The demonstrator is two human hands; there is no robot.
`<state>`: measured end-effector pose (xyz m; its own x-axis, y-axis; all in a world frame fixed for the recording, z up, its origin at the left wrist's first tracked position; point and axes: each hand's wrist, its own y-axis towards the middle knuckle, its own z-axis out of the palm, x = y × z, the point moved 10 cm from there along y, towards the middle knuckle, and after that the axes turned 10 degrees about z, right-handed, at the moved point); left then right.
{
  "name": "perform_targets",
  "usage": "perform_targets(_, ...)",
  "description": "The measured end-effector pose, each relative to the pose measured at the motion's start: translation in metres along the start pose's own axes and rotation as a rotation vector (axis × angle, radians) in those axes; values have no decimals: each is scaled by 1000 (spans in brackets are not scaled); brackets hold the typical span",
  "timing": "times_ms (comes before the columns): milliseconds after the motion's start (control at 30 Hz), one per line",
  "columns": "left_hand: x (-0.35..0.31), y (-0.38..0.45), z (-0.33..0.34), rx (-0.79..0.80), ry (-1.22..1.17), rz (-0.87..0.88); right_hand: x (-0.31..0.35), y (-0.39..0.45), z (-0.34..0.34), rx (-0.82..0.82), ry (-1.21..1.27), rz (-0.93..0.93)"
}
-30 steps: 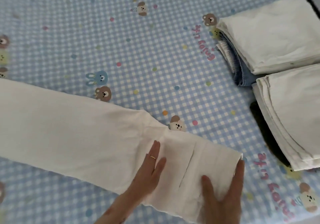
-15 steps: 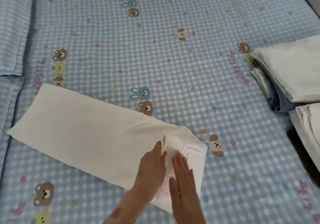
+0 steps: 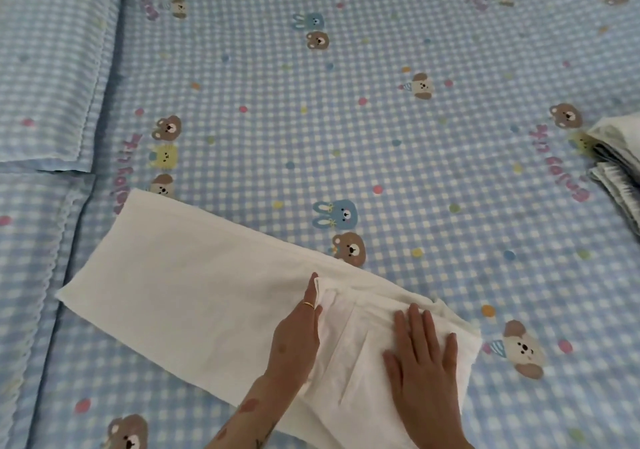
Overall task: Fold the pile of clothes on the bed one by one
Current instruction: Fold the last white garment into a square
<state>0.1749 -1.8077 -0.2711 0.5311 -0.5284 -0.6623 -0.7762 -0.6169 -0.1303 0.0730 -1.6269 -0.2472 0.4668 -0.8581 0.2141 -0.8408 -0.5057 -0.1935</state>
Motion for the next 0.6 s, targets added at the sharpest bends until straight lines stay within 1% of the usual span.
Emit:
perform_targets(67,14,2,12,52,-19,-55,5,5,7,4,-7,3)
perform_targets(100,17,3,13,61,-11,-38,6,6,9,-5,-10,3)
perform_targets(167,22,2,5,34,13,38,2,8,10,-23,-19,7)
perform_targets(233,46,1,-8,-2,23,7,-9,11,15,-18,-45,44)
perform_targets(333,76,2,-15,27,81,-84,-22,15,39,53,-81,107)
perform_targets(433,76,6,-2,71,58,-76,-26,21,70,125,-120,128)
perform_targets(500,73,8,1,108,80,-92,-26,24,73,139,-137,126)
perform_targets(533,72,8,-5,98,133,-112,-28,22,69,121,-132,118)
perform_targets(600,66,4,-29,-27,303,-103,-31,16,50,42,-76,131)
